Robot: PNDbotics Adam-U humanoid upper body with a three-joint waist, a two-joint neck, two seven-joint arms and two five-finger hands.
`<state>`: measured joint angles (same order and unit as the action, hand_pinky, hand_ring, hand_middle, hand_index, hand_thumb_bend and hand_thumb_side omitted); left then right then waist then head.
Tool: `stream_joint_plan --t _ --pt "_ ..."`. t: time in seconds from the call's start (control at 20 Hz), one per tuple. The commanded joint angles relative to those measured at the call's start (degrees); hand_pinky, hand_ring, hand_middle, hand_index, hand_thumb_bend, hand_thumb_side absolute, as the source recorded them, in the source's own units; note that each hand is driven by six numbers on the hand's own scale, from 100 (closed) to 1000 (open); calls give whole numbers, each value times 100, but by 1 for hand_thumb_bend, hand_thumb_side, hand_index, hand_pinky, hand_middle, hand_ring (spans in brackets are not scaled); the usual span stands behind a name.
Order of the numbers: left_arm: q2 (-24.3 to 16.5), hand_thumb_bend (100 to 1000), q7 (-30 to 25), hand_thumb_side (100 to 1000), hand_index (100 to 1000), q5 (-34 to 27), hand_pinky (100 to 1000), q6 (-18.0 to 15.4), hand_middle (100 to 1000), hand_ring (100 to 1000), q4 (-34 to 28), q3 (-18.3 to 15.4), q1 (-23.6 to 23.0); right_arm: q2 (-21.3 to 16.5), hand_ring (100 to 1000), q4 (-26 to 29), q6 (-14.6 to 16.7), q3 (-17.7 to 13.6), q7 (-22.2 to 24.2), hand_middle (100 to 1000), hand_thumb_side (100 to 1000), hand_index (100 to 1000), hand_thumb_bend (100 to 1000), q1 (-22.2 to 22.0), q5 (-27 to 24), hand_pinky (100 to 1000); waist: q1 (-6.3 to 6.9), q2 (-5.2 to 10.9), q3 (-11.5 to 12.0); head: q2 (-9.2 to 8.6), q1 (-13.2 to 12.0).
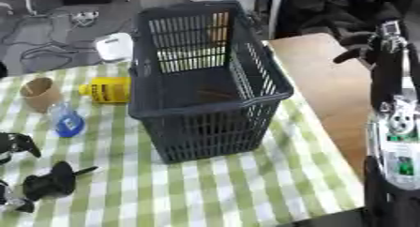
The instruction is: Pick up objects on the table and place them in the box.
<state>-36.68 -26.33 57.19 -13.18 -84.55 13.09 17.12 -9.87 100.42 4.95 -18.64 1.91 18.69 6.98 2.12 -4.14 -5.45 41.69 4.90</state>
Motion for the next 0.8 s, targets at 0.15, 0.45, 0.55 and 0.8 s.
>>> stream_joint_plan --t 0.15,0.45,0.55,0.8 --pt "-81 936 48 480 785 -268 831 -13 692 771 43 -25 75 -122 577 49 18 5 -4 611 639 701 100 83 -38 450 -10 132 3 -54 21" --pt "-64 917 161 423 787 -376 828 -9 679 764 47 14 66 -122 577 44 19 8 -5 611 639 701 100 83 -41 450 -12 130 7 -50 46" --pt "-57 913 214 415 790 -330 830 -10 681 764 33 35 71 -122 577 41 20 10 -4 611 640 702 100 82 -44 450 -12 130 8 -47 48" --pt "3 902 457 384 789 -129 829 20 673 758 36 104 72 -121 577 34 24 13 -1 611 639 702 100 85 -44 450 -18 129 11 -40 53"
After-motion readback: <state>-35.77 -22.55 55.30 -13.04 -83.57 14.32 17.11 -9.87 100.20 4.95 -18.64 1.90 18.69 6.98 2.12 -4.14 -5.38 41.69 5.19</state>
